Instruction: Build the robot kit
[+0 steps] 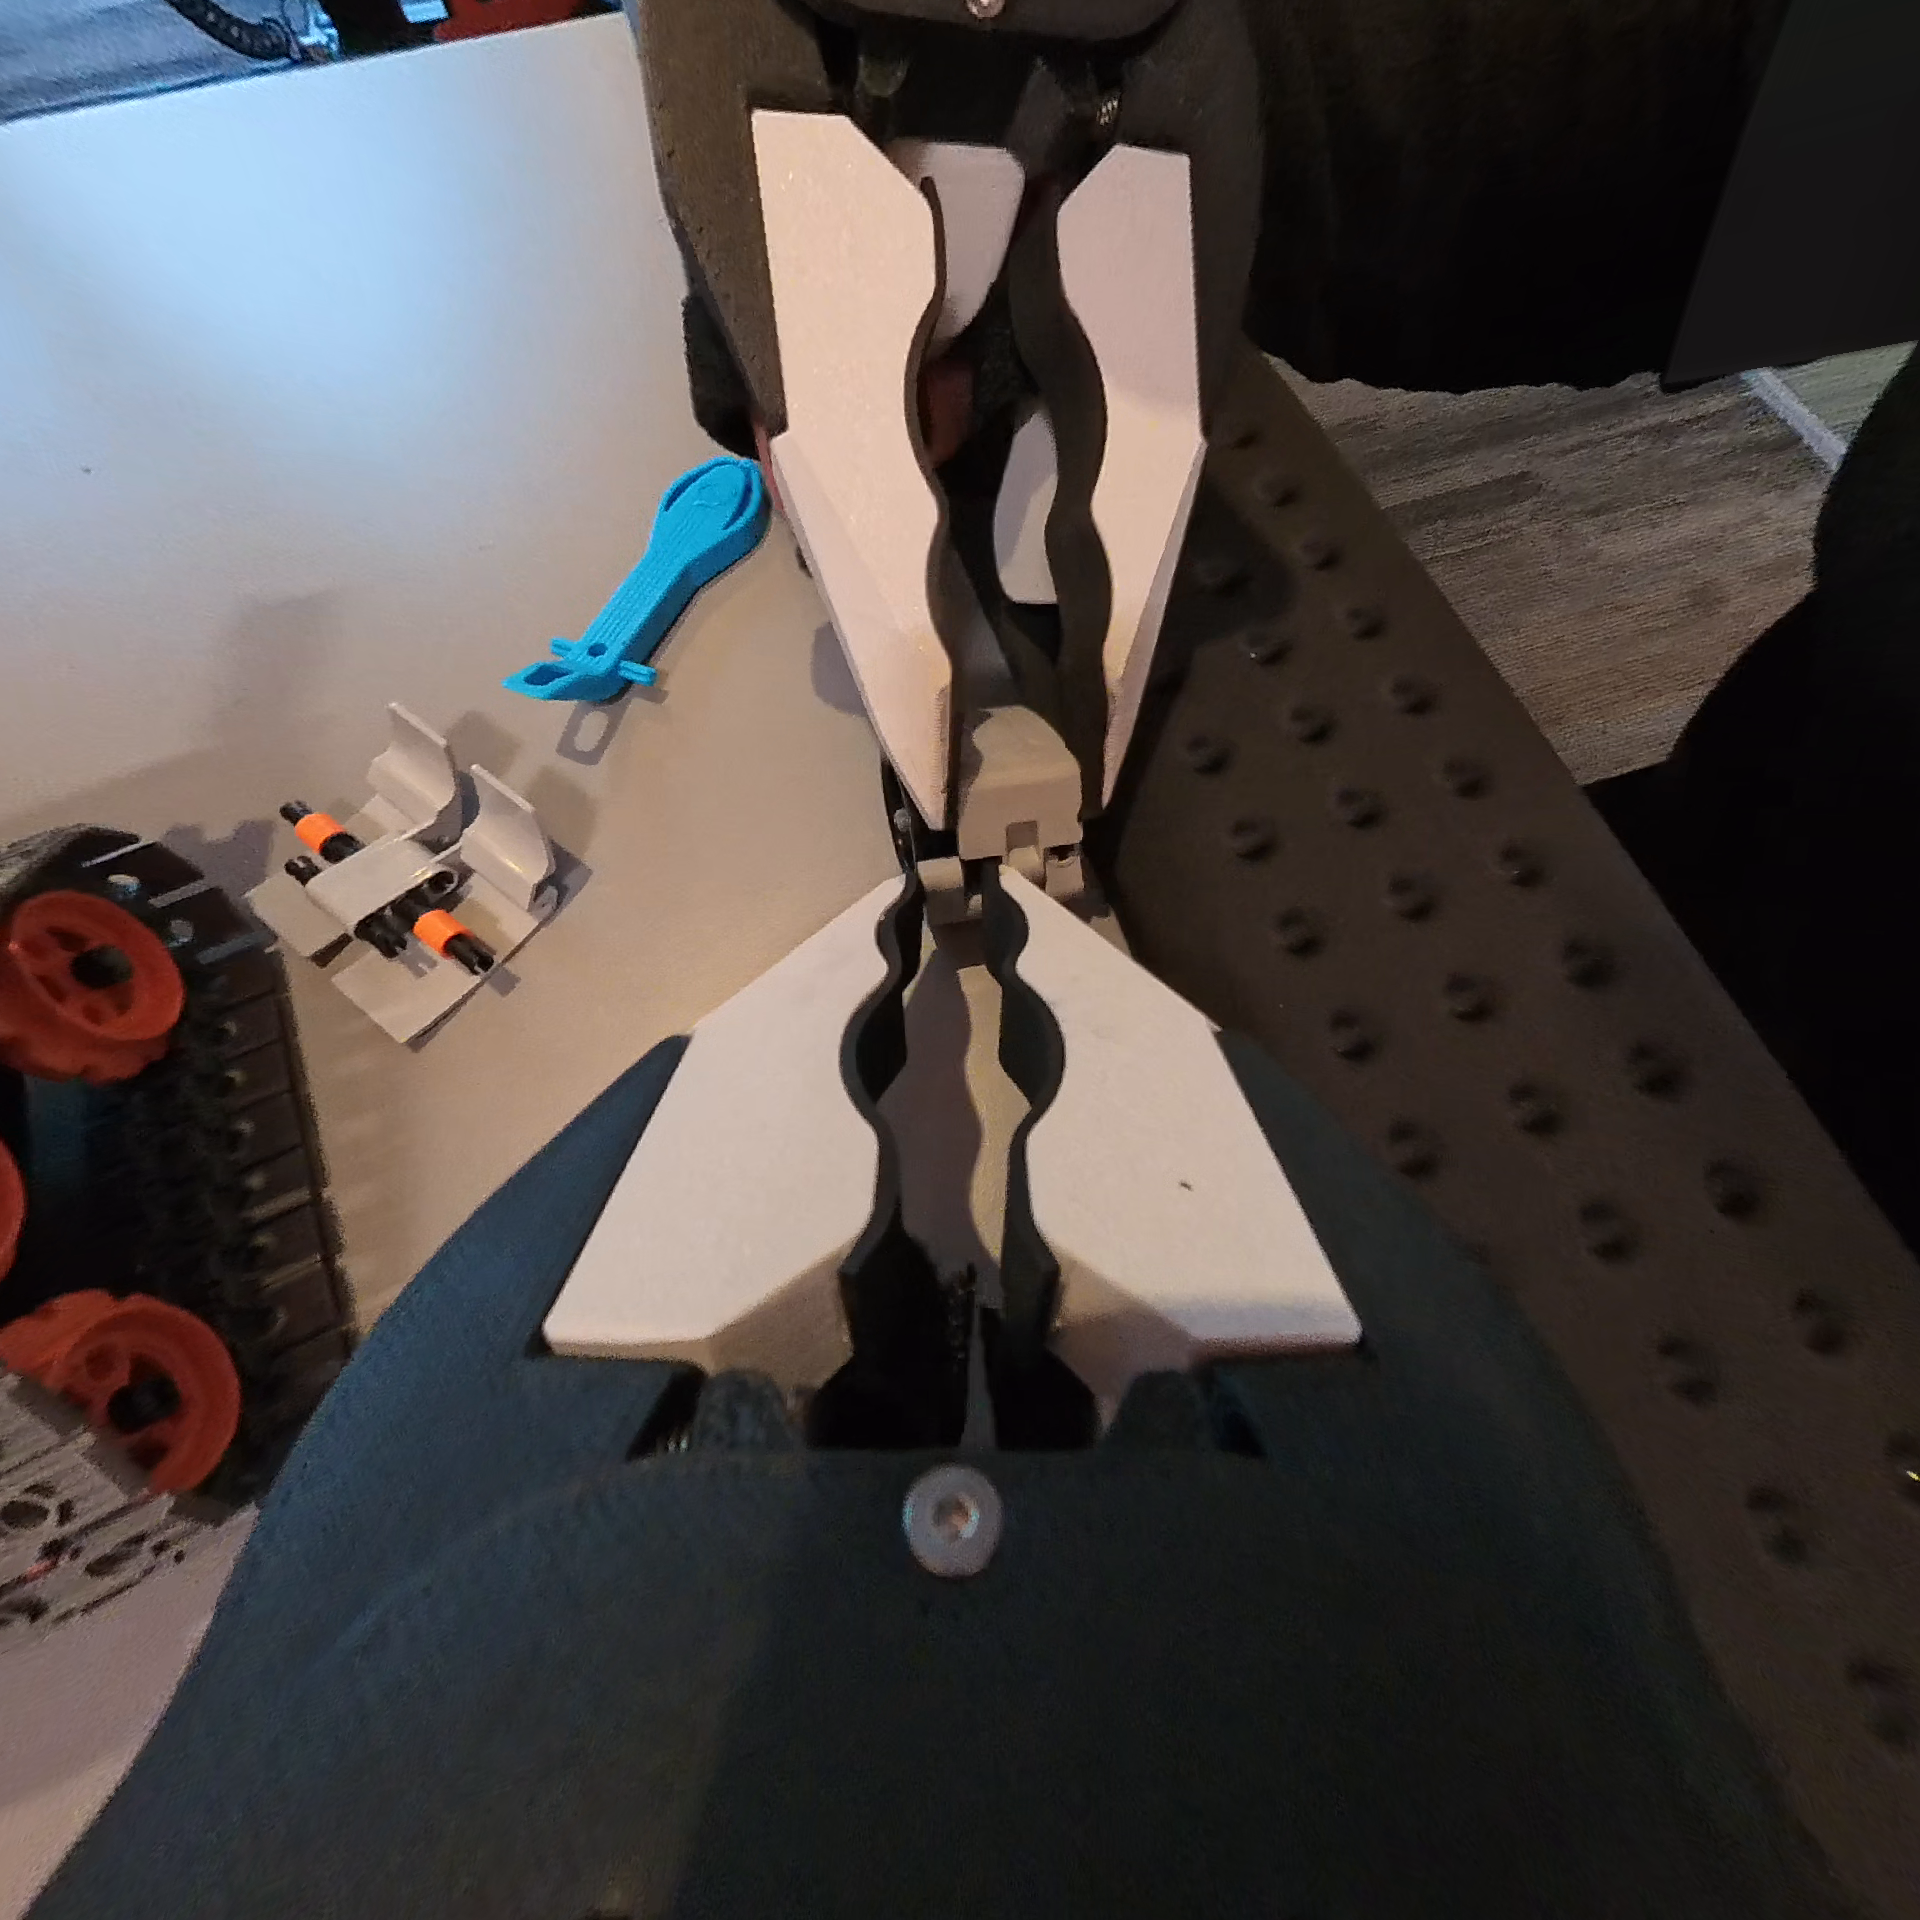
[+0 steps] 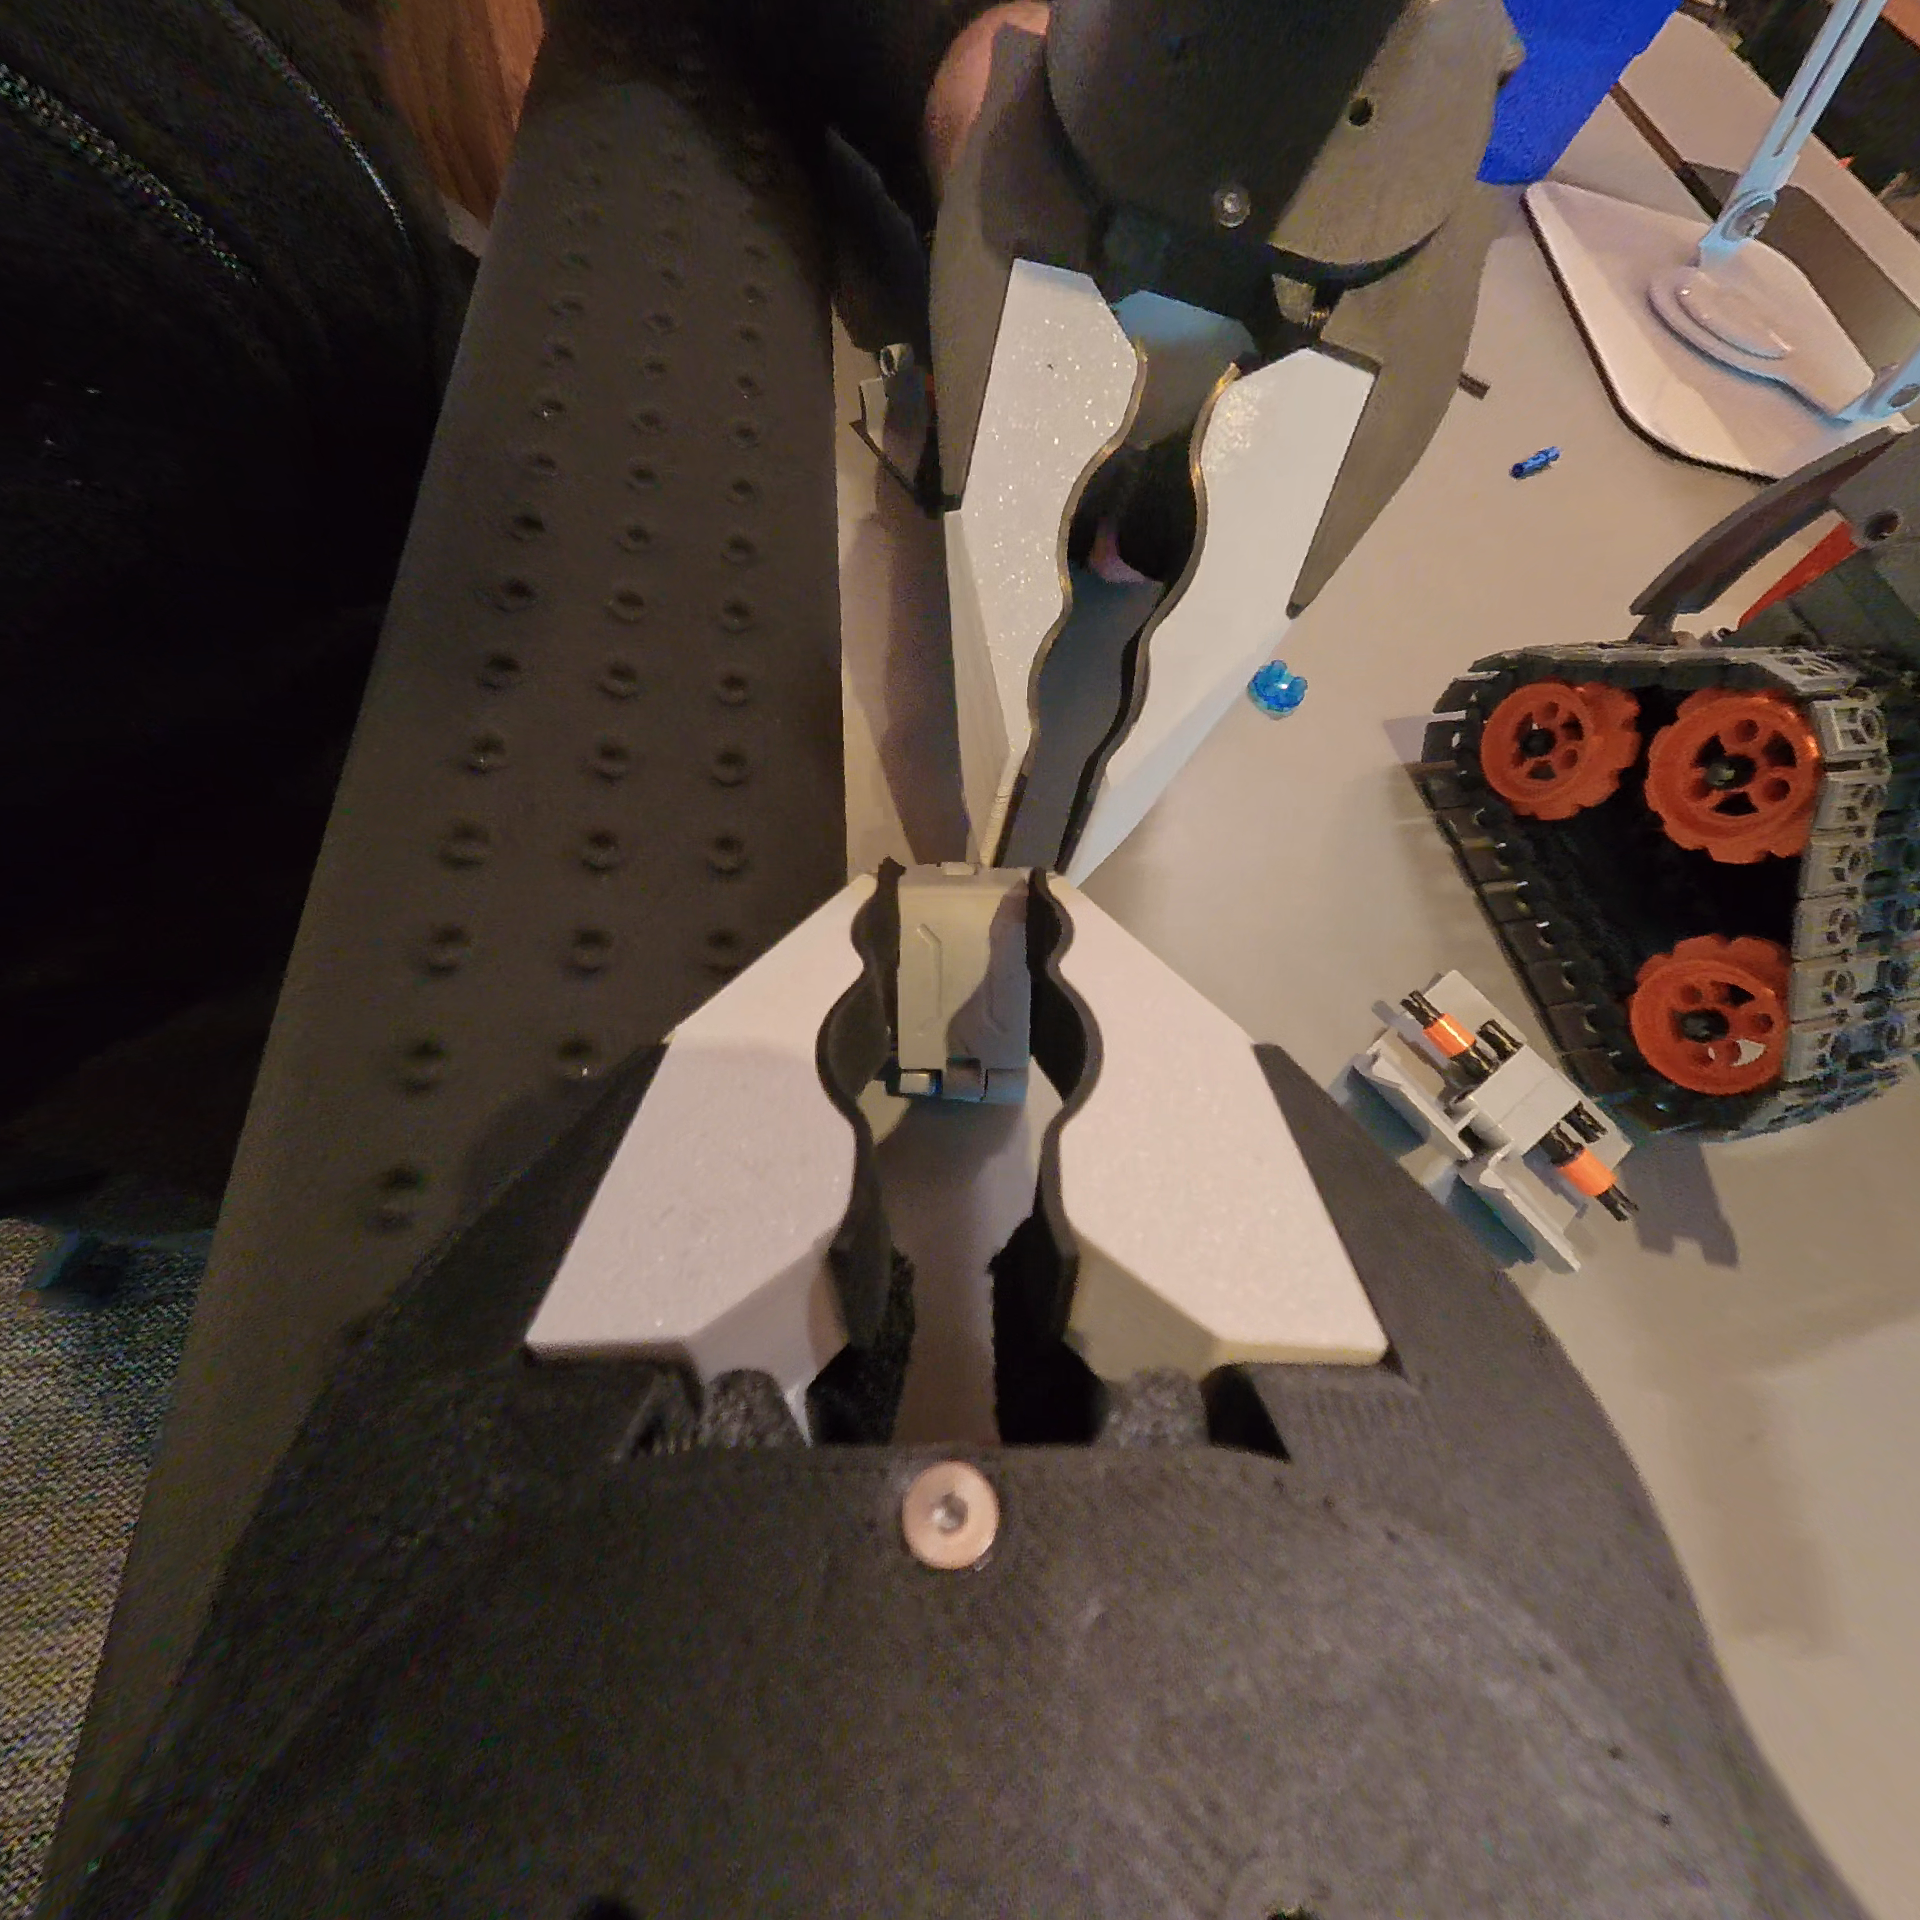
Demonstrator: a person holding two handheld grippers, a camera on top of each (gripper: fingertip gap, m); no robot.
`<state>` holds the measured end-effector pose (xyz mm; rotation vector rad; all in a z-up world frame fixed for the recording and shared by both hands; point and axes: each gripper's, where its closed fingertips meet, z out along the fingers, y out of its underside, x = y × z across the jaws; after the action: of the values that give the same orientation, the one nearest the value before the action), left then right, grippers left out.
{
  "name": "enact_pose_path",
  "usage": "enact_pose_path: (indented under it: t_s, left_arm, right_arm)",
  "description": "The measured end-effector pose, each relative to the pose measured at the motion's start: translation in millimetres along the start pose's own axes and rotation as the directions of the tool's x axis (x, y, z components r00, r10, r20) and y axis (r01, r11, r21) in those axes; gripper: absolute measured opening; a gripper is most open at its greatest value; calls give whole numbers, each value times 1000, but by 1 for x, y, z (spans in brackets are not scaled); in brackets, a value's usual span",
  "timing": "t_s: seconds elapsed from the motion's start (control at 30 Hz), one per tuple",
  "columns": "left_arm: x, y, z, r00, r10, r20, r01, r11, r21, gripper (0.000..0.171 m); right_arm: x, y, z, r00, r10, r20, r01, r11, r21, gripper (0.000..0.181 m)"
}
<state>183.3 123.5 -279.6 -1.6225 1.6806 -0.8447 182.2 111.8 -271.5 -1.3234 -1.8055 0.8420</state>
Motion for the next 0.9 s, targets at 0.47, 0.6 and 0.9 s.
enact_pose_path:
  t_s: [0.47, 0.6, 0.9]
  left_arm:
    - [1, -1, 2, 1000, -12, -3, 12, 1000, 17, 20]
    - [0, -1, 3, 999, 32, 36, -33, 999, 11, 19]
    - [-2, -1, 10, 986, 97, 134, -95, 995, -25, 18]
  right_arm:
    - [4, 1, 0, 1000, 3, -28, -3, 1000, -9, 23]
    - [5, 2, 0, 1000, 0, -31, -1, 1000, -12, 22]
    - [5, 1, 1, 998, -35, -60, 34, 999, -27, 23]
